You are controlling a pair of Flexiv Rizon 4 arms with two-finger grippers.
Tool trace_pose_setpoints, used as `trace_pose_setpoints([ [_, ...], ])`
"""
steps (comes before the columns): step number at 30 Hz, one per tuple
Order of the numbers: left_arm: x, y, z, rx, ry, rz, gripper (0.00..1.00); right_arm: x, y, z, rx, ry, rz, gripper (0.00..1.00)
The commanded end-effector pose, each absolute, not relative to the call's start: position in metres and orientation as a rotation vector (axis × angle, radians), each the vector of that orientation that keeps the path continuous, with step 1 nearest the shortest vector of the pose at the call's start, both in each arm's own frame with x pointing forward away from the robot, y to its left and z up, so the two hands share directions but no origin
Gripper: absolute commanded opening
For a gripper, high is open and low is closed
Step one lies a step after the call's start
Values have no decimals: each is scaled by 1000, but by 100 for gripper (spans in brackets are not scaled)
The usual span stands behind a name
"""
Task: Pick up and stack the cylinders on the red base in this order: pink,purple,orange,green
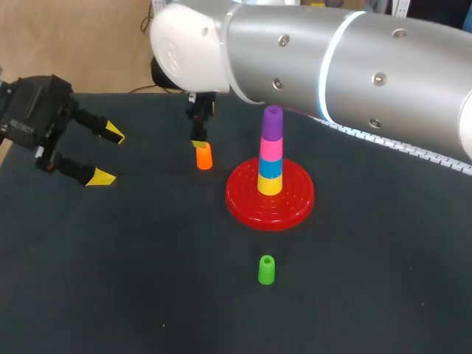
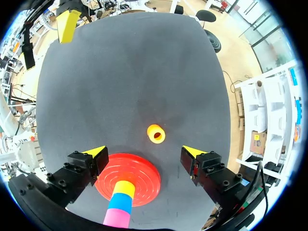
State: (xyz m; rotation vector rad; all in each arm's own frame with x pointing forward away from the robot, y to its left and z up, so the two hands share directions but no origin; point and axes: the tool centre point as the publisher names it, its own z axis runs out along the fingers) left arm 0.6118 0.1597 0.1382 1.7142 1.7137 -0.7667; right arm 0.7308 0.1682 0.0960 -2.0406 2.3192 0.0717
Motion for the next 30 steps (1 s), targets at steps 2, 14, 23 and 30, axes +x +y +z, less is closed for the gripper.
trace_pose_setpoints([
  [2, 611, 161, 137, 1712, 1708, -764, 100, 721, 157, 94, -2015, 2308, 68, 100],
  [14, 611, 161, 137, 1712, 1708, -764, 100, 736, 151, 69, -2044, 2325, 148, 100],
  [23, 611, 161, 137, 1712, 1708, -764, 100, 745, 171, 52, -2126, 2314, 182, 100],
  [30, 611, 161, 137, 1712, 1708, -764, 100, 752, 177, 38, -2160, 2312, 225, 100],
])
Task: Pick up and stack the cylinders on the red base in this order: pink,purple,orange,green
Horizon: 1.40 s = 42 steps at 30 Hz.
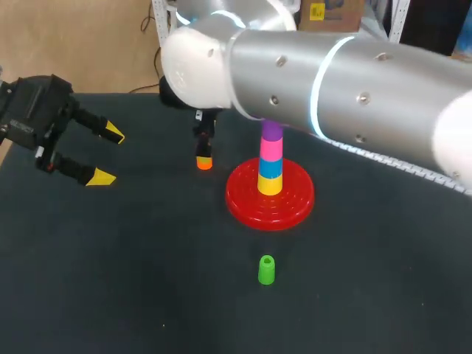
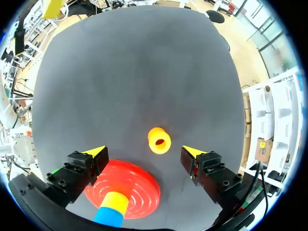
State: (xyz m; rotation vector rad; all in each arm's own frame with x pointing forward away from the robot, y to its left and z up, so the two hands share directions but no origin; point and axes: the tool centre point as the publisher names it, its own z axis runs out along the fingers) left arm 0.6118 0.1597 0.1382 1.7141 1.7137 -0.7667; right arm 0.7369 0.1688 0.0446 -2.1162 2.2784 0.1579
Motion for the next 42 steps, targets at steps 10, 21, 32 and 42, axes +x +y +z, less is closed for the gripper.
trace_pose_setpoints([
  [10, 611, 161, 137, 1712, 1708, -764, 100, 756, 177, 25, -2185, 2330, 241, 100],
  [21, 611, 161, 137, 1712, 1708, -764, 100, 752, 177, 21, -2193, 2339, 242, 100],
  [32, 611, 161, 137, 1712, 1708, -764, 100, 751, 183, 13, -2213, 2345, 251, 100],
  [42, 611, 161, 137, 1712, 1708, -764, 100, 752, 181, 12, -2206, 2359, 249, 100],
])
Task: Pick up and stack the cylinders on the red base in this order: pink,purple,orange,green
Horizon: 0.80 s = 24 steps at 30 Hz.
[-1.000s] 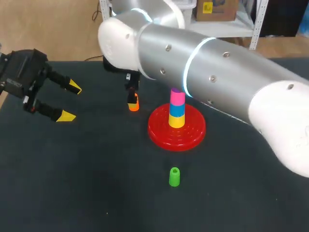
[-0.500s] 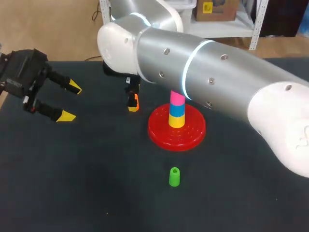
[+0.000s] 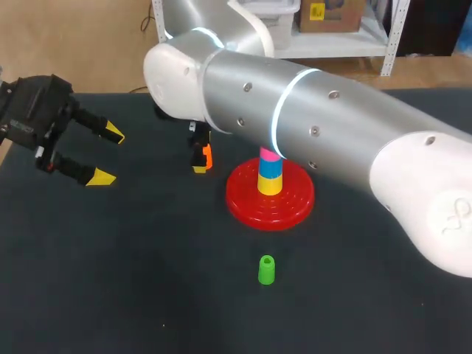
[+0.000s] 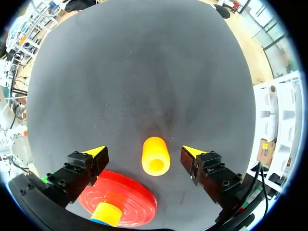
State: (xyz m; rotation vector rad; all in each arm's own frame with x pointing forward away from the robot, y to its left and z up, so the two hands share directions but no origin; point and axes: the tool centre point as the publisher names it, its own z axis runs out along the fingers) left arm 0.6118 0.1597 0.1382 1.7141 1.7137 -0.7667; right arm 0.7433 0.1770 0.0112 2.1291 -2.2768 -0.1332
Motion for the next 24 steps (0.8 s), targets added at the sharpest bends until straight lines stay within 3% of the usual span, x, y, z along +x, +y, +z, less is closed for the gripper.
trace_pose_setpoints([
  [1, 611, 161, 137, 1712, 1708, -764, 100, 752, 180, 12, 2072, -2218, -234, 100],
  [12, 611, 161, 137, 1712, 1708, -764, 100, 754, 181, 14, 2080, -2228, -228, 100],
  [13, 611, 161, 137, 1712, 1708, -764, 100, 754, 181, 14, 2081, -2228, -228, 93],
  [14, 611, 161, 137, 1712, 1708, -764, 100, 754, 181, 14, 2081, -2226, -228, 47],
  [16, 611, 161, 137, 1712, 1708, -764, 100, 754, 181, 13, 2082, -2226, -229, 9],
  [19, 611, 161, 137, 1712, 1708, -764, 100, 754, 181, 13, 2081, -2227, -229, 0],
  [24, 611, 161, 137, 1712, 1708, -764, 100, 754, 179, 11, 2076, -2228, -233, 0],
])
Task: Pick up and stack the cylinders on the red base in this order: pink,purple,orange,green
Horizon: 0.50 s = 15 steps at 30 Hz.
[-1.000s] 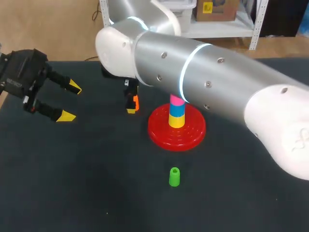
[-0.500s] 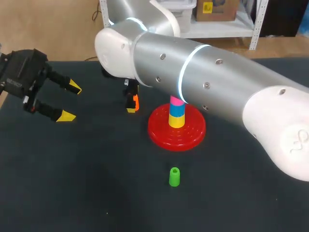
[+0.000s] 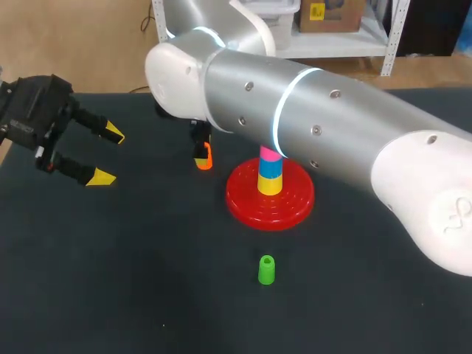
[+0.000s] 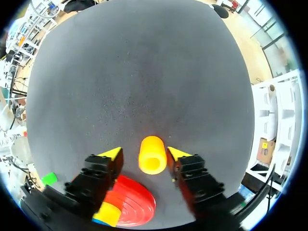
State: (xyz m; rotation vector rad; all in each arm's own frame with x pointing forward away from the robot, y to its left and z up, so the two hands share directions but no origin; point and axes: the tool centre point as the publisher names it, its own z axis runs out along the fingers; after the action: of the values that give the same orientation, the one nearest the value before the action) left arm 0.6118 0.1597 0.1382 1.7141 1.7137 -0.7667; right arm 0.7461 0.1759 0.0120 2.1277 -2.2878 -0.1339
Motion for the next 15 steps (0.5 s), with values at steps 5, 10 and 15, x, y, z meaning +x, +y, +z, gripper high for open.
trace_pose_setpoints([
  [5, 611, 161, 137, 1712, 1708, -764, 100, 755, 180, 9, 2074, -2219, -241, 0],
  [10, 611, 161, 137, 1712, 1708, -764, 100, 755, 181, 9, 2074, -2212, -247, 0],
  [15, 611, 161, 137, 1712, 1708, -764, 100, 754, 179, 17, 2082, -2217, -224, 0],
])
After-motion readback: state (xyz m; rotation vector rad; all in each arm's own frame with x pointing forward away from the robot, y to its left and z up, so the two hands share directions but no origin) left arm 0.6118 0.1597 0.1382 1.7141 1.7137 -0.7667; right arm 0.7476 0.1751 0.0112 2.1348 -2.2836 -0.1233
